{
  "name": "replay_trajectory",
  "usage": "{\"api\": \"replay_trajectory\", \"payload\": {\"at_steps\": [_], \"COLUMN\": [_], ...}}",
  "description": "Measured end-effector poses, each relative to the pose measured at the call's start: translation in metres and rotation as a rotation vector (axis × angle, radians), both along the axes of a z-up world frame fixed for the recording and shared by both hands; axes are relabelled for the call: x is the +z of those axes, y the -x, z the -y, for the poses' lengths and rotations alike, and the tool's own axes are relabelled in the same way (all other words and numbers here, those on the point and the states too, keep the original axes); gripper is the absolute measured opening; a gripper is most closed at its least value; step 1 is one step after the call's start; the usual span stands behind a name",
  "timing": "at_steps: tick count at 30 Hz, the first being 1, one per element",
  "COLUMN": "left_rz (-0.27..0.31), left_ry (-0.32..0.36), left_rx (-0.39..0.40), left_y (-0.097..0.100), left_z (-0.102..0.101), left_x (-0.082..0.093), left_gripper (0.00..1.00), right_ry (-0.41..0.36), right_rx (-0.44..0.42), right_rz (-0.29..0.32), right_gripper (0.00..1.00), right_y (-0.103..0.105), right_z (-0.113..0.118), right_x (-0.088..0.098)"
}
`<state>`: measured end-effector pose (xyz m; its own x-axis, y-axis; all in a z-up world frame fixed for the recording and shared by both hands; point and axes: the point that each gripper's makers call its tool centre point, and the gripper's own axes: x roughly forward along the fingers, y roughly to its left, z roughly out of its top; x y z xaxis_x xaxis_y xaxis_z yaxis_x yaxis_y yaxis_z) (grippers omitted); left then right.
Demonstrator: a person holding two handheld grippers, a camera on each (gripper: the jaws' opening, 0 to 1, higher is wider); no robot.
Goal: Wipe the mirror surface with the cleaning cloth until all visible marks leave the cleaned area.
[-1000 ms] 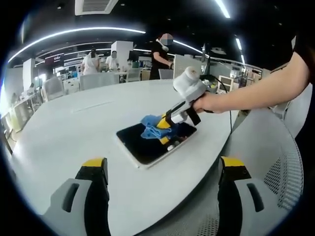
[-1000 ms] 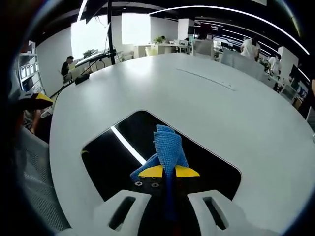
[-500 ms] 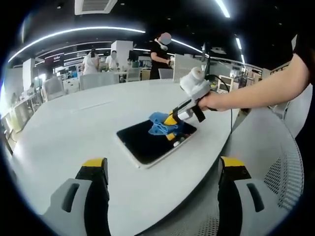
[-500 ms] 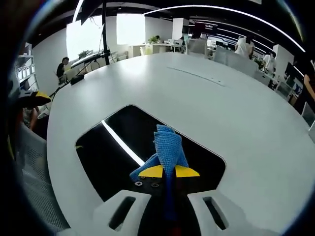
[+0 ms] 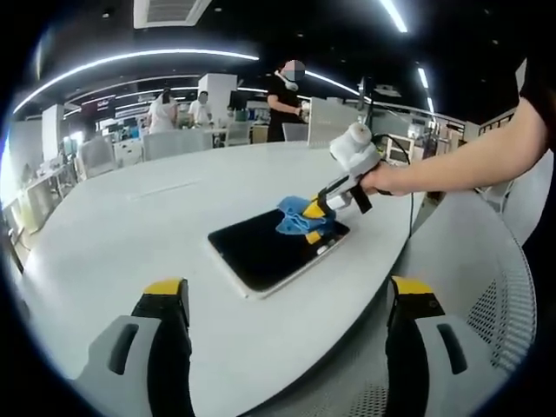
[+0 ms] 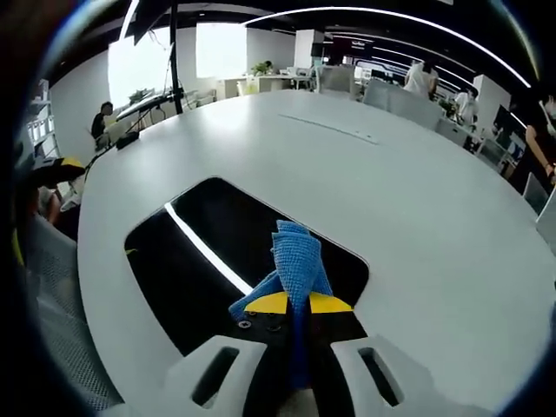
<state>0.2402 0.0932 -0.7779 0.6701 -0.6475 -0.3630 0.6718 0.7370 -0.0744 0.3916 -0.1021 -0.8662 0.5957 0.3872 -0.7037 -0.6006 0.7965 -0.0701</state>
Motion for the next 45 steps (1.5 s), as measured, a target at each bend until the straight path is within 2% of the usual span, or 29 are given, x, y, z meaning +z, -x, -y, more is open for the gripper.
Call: {"api": "replay_trajectory", "payload": {"at_steps": [2, 12, 30, 39, 45], "left_rz": [0.002, -0.009, -0.012, -0.009, -0.007], "left_ry": [0.028, 0.010, 0.005, 0.003, 0.008], "left_rx": [-0.003, 0.002, 0.000, -0.003, -0.004], "left_y": [0.000, 0.000, 0.000, 0.000, 0.001], "left_z": [0.002, 0.001, 0.000, 0.000, 0.000], "left_x": [0.003, 0.000, -0.001, 0.000, 0.000], "left_gripper": [0.95, 0.95, 0.95, 0.95, 0.94], "right_ry": [0.001, 0.016, 0.019, -0.023, 0.016], "right_rx": [-0.005, -0.019, -0.039, -0.085, -0.060], "right_rz": [-0.001, -0.001, 0.003, -0.068, -0.058], "right_gripper": [0.00, 0.00, 0.00, 0.00, 0.01], "right_y": [0.000, 0.000, 0.002, 0.003, 0.007], "right_z": [0.003, 0.019, 0.026, 0.026, 0.023], "right_x": [0.000, -0.001, -0.001, -0.001, -0.001]}}
